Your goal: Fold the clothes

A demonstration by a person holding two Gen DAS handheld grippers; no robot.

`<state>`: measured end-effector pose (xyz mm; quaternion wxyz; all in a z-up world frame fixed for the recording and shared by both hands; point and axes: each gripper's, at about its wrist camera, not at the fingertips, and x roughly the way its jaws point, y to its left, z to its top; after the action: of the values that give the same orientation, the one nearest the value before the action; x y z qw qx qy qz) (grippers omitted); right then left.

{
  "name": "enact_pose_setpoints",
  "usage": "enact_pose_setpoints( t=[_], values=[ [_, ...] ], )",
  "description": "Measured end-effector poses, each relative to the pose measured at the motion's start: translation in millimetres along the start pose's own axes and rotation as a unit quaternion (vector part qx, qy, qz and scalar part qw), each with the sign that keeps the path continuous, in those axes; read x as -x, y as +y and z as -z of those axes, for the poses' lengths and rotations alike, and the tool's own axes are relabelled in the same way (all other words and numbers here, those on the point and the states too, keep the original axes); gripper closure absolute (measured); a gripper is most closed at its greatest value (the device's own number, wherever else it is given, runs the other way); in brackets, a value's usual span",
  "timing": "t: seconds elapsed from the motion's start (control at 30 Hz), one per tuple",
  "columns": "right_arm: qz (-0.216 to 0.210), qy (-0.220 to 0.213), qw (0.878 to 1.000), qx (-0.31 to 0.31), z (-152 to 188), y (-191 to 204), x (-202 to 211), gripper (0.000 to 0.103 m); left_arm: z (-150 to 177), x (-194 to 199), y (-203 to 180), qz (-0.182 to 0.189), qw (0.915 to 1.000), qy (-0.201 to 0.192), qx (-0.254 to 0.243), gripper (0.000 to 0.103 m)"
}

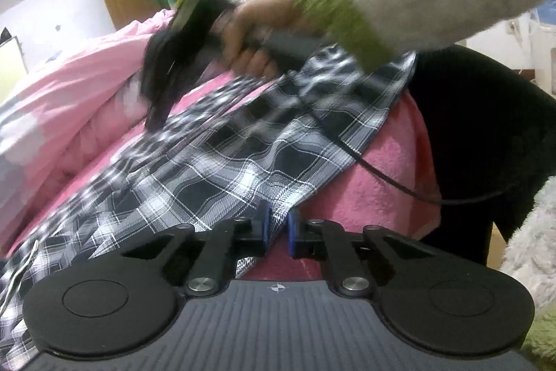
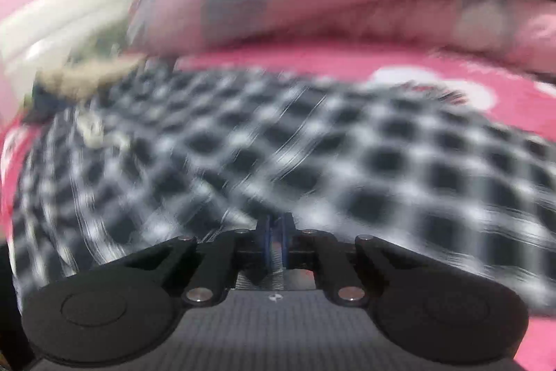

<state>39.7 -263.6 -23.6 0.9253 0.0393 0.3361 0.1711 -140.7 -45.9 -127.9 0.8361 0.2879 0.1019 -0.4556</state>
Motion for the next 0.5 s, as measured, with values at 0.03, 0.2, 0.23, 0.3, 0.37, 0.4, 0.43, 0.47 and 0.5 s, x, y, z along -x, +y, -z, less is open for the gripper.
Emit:
enact_pose_setpoints(
  t=[0.03, 0.2, 0.23, 0.3, 0.37, 0.4, 0.43, 0.47, 0.5],
  values=[
    [0.0, -0.016, 1.0, -0.018, 2, -7, 18, 0.096, 0, 1, 0, -0.002, 1.0, 0.002, -0.002, 0.09],
    [-0.02, -0.037, 0.999, 0.014, 38, 3, 97, 0.087, -1, 9, -1, -0.01, 0.9998, 0.01, -0.009, 0.087],
    [-0.023, -0.031, 0.999, 0.036, 49, 13, 108, 0.077, 0, 13, 0, -0.014, 0.9997, 0.015, -0.011, 0.087],
    [-0.035, -0.012, 0.995, 0.093, 71, 41, 118, 0.072, 3, 22, 3, -0.023, 0.9993, 0.026, -0.014, 0.087],
    [-0.04, 0.01, 0.987, 0.157, 99, 71, 125, 0.071, 7, 29, 5, -0.038, 0.9983, 0.04, -0.018, 0.087],
    [-0.037, 0.019, 0.981, 0.187, 113, 84, 124, 0.071, 9, 31, 7, -0.047, 0.9976, 0.047, -0.021, 0.087],
    [-0.031, 0.028, 0.975, 0.22, 127, 98, 122, 0.071, 10, 33, 8, -0.056, 0.9967, 0.054, -0.024, 0.087],
    [-0.023, 0.036, 0.968, 0.249, 139, 107, 119, 0.071, 12, 34, 10, -0.063, 0.9958, 0.061, -0.027, 0.086],
    [-0.015, 0.042, 0.961, 0.274, 150, 116, 116, 0.071, 14, 35, 11, -0.07, 0.9949, 0.066, -0.03, 0.086]
  ],
)
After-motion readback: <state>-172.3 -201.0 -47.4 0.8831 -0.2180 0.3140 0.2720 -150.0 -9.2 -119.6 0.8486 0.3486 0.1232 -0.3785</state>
